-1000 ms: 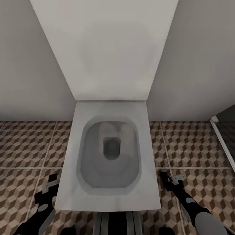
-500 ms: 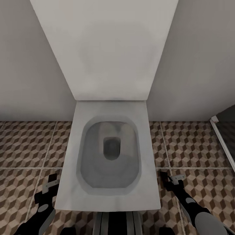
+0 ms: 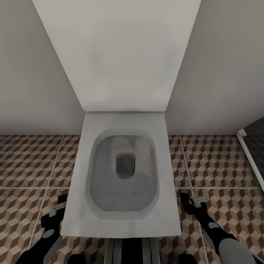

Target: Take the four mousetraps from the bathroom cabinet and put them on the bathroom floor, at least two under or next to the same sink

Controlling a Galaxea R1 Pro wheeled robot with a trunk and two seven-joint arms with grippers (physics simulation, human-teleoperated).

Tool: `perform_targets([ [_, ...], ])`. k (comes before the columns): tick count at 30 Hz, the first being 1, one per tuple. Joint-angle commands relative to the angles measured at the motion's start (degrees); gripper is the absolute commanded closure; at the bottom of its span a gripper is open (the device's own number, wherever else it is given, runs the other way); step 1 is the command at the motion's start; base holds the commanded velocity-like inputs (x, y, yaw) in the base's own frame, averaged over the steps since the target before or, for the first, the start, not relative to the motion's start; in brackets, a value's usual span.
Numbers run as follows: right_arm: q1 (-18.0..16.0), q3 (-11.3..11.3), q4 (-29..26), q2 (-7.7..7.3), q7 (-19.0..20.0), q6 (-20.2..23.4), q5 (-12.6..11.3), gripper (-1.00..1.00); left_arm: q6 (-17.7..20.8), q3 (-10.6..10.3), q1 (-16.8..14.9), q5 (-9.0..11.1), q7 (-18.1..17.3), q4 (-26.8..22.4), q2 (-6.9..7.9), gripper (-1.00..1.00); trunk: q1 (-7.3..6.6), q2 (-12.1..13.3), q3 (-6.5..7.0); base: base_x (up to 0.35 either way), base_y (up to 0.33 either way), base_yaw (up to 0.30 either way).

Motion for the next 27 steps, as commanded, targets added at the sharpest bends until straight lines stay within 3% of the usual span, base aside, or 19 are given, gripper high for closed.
perform_targets([
  [1,-0.03,-0.50,-0.01,0.01,0.47,-0.16,0.08,1.00,-0.21,-0.48,-0.03,0.37,0.36,0.02,0.03,1.00,-0.01,-0.01,-0.04,0.000,0.000,0.000],
  [21,-0.03,-0.51,-0.01,0.01,0.50,-0.10,0.08,1.00,-0.28,0.10,-0.03,0.24,0.60,0.12,0.90,1.00,-0.01,-0.01,-0.04,0.000,0.000,0.000],
  [27,-0.03,-0.50,-0.01,0.01,0.50,-0.10,0.08,1.00,-0.21,0.07,-0.03,0.24,0.56,0.21,0.84,1.00,0.09,-0.07,-0.92,0.000,0.000,0.000],
])
